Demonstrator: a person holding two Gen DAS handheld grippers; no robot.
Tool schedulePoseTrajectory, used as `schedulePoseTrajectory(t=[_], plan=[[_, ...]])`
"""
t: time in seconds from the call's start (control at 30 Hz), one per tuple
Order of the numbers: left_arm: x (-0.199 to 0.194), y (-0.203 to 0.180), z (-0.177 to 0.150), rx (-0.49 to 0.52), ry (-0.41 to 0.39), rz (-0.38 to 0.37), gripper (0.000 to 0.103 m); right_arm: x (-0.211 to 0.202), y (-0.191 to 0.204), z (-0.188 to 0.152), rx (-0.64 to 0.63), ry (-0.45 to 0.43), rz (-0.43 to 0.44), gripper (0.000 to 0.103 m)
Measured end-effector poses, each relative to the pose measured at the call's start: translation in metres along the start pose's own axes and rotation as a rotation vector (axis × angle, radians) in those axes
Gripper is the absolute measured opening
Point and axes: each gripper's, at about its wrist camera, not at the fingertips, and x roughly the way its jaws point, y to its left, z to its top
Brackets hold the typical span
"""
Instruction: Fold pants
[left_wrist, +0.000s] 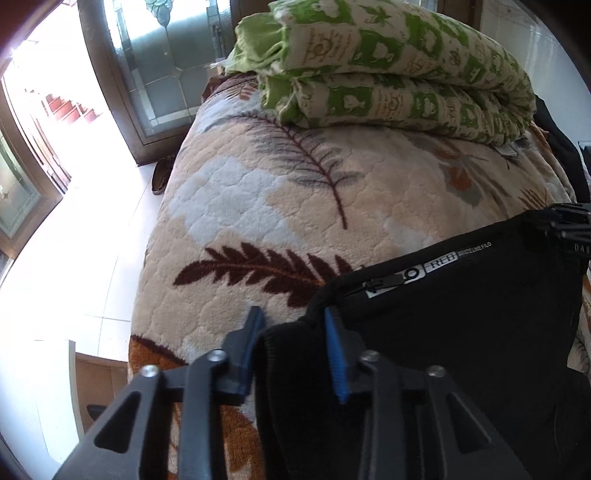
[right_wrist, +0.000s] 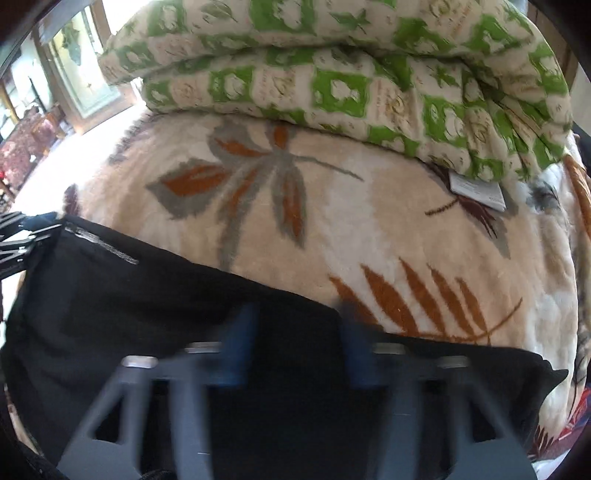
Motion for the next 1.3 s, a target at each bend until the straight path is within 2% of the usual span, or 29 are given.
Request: schedulePoseTrajectory(t=[0.03, 0.07, 0.13, 0.33, 0.53, 0.63, 0.77, 0.97, 1.3], plan=[[-0.002, -0.001, 0.000, -0.001, -0.003, -0.007, 0.022, -0.003, 0.004, 0.002, -0.017, 0.008, 0.011, 0.010], [-0.004, -0.003, 0.000, 0.000, -0.008, -0.009, 0.020, -0.006, 0.009, 0.002, -0.060, 0.013, -0.014, 0.010], [-0.011, -0.006, -0.001, 0.010, -0.031, 0.005, 0.019, -0.015, 0.016, 0.000, -0.092, 0.004, -0.043, 0.009], [-0.052, 0.004, -0.003, -0.029, -0.121, -0.056, 0.019, -0.058, 0.016, -0.006, -0.041, -0.096, -0.039, 0.009], [-0.095, 0.007, -0.017, -0.036, -0.186, -0.145, 0.019, -0.109, 0.022, -0.036, -0.026, -0.149, -0.023, 0.009], [-0.114, 0.007, -0.029, -0.024, -0.197, -0.192, 0.019, -0.131, 0.025, -0.059, -0.016, -0.164, -0.003, 0.009], [-0.134, 0.002, -0.052, 0.023, -0.185, -0.228, 0.015, -0.141, 0.040, -0.085, -0.021, -0.152, 0.018, 0.009], [-0.158, -0.001, -0.090, 0.088, -0.168, -0.234, 0.015, -0.158, 0.066, -0.138, -0.014, -0.127, 0.043, 0.009], [-0.177, 0.007, -0.153, 0.174, -0.133, -0.209, 0.015, -0.165, 0.125, -0.236, 0.103, -0.091, 0.148, 0.009]])
